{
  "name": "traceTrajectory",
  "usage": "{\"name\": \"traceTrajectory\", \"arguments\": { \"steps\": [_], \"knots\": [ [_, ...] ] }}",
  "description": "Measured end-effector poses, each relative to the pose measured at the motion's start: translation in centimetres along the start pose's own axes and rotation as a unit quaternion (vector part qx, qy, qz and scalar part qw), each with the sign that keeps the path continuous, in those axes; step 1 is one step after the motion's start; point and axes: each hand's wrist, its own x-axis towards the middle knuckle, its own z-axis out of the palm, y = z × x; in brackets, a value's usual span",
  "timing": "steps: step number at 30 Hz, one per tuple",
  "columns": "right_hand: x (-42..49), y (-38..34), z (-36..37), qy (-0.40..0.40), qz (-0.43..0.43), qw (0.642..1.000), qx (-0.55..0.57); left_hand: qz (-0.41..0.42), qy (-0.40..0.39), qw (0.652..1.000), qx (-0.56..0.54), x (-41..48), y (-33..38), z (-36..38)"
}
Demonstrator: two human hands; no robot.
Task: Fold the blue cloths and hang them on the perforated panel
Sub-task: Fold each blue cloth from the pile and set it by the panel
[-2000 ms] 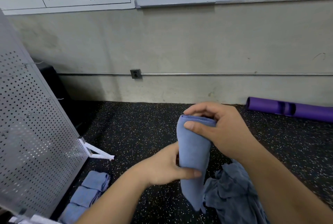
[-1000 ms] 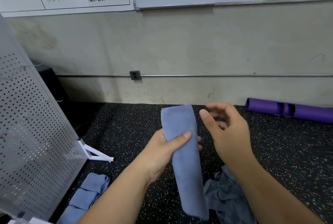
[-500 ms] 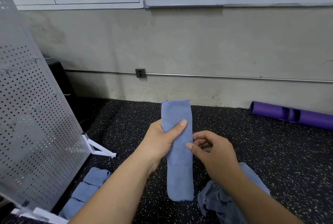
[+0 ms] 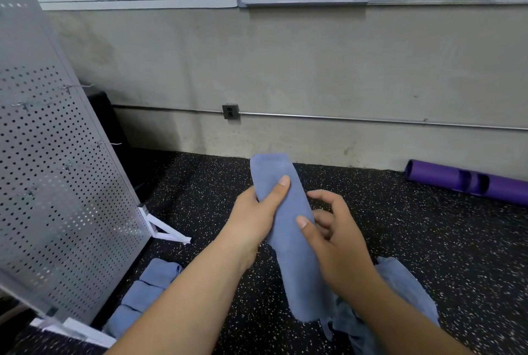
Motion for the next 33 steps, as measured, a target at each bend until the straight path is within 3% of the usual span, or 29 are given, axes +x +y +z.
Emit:
{"name": "traceTrajectory", "arguments": {
  "steps": [6, 11, 17, 22, 25, 31, 33],
  "knots": [
    [0.7, 0.7, -1.0, 0.074, 0.047, 0.996, -0.005, -0.111, -0.102, 0.986, 0.064, -0.5, -1.4, 0.2],
    [0.9, 0.8, -1.3, 0.058, 0.061, 0.996, 0.004, -0.066, -0.079, 0.994, 0.048, -0.6, -2.1, 0.2],
    [1.2, -0.3, -2.3, -0.047, 0.06, 0.993, 0.09, 0.011, -0.043, 0.999, 0.011, -0.3, -2.2, 0.4],
    [1.6, 0.1, -2.8, 0.011, 0.066, 0.992, 0.107, -0.018, -0.077, 0.996, 0.04, -0.3, -2.3, 0.4],
    [1.7, 0.2, -3.1, 0.02, 0.069, 0.991, 0.116, 0.009, -0.101, 0.995, 0.022, -0.4, -2.4, 0.4],
    [1.8, -0.4, -3.8, -0.121, 0.107, 0.98, 0.118, 0.067, -0.029, 0.997, -0.006, -0.1, -2.3, 0.2],
    [1.8, -0.3, -3.8, -0.136, 0.103, 0.978, 0.117, 0.066, -0.022, 0.997, 0.013, 0.1, -2.2, -0.1]
  ]
}}
